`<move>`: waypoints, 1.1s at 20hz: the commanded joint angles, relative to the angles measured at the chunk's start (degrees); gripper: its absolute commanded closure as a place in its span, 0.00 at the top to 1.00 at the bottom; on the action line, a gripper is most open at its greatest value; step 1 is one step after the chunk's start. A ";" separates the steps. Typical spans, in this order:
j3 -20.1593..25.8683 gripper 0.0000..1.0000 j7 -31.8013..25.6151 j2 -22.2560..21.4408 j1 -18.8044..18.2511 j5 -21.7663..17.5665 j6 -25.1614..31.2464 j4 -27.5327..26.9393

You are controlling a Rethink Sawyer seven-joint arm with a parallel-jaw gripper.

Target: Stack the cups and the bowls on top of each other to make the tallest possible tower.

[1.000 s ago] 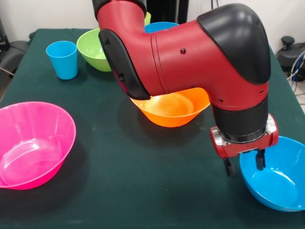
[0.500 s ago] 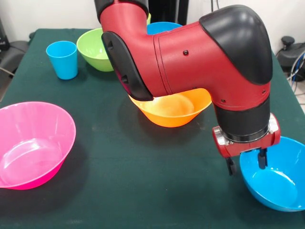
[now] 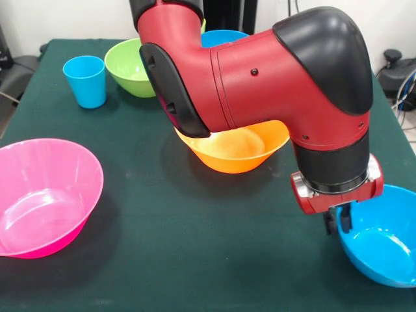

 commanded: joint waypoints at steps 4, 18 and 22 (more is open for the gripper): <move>2.02 0.00 -16.09 -0.52 1.12 -2.24 1.42 2.95; -1.10 0.00 -8.89 -4.86 2.94 -3.19 -0.15 6.27; -6.21 0.00 2.05 -10.71 6.72 -3.76 -0.14 10.98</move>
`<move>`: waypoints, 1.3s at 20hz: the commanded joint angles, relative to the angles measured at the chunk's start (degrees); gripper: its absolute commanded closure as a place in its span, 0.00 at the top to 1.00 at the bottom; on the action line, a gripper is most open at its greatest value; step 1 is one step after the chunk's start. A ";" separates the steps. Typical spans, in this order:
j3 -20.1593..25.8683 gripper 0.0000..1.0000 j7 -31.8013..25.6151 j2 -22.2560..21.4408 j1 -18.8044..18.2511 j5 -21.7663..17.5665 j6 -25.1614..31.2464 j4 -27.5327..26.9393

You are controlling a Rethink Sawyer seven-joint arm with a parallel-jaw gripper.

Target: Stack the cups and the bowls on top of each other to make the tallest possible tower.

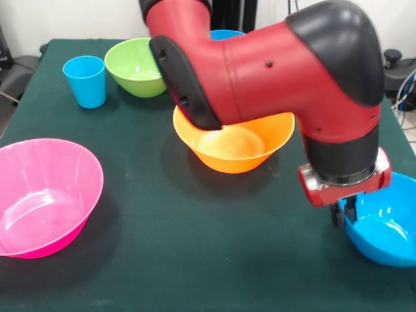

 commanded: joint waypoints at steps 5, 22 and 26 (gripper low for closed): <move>-12.82 0.00 16.20 -13.12 12.80 -4.00 -0.14 9.37; -20.40 0.00 28.86 -12.83 20.83 3.72 7.31 3.57; -20.17 0.00 31.01 -14.72 19.47 7.72 4.87 8.72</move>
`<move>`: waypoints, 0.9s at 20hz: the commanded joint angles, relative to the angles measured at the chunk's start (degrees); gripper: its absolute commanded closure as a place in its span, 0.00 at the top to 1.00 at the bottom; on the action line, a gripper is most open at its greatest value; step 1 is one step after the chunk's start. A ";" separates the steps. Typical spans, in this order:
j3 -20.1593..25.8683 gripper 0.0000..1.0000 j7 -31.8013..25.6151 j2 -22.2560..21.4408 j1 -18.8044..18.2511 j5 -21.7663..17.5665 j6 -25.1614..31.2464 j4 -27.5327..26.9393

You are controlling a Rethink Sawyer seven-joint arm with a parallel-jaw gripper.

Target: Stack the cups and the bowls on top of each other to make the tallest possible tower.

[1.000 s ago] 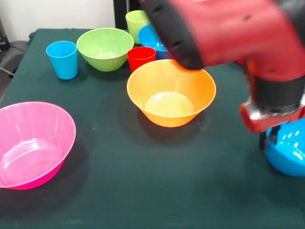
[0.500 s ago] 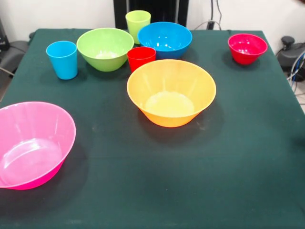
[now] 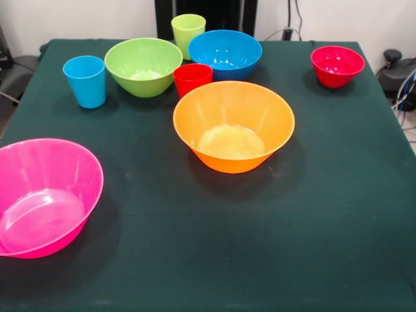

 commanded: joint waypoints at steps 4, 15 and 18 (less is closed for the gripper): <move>-2.09 0.00 6.81 -4.54 -4.56 5.43 1.48 9.69; -1.51 0.00 -5.00 -8.34 -10.64 4.29 3.95 14.82; -0.74 0.00 -7.83 -8.41 -12.00 3.35 4.86 14.81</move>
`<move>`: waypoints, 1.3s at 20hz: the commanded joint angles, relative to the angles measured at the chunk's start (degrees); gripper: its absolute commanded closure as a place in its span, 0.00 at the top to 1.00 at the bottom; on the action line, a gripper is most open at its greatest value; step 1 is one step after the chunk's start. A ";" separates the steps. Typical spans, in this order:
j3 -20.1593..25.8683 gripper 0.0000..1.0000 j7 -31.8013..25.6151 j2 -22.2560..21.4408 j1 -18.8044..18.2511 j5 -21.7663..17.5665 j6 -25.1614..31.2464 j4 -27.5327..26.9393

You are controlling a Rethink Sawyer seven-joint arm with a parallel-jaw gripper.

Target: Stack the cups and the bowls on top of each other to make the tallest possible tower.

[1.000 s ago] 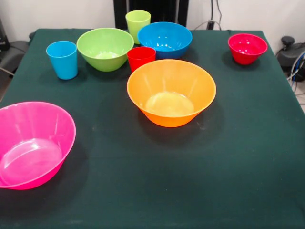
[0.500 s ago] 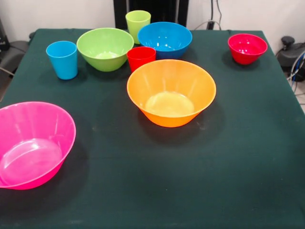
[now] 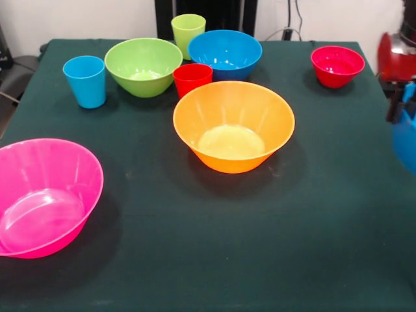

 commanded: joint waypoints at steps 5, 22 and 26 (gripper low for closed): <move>2.01 0.00 -12.17 -1.98 -5.53 -2.86 4.83 6.41; 3.77 0.00 -18.47 -3.25 -8.21 -6.22 5.78 7.43; 4.15 0.00 -19.16 -4.55 -9.43 -5.79 8.51 7.60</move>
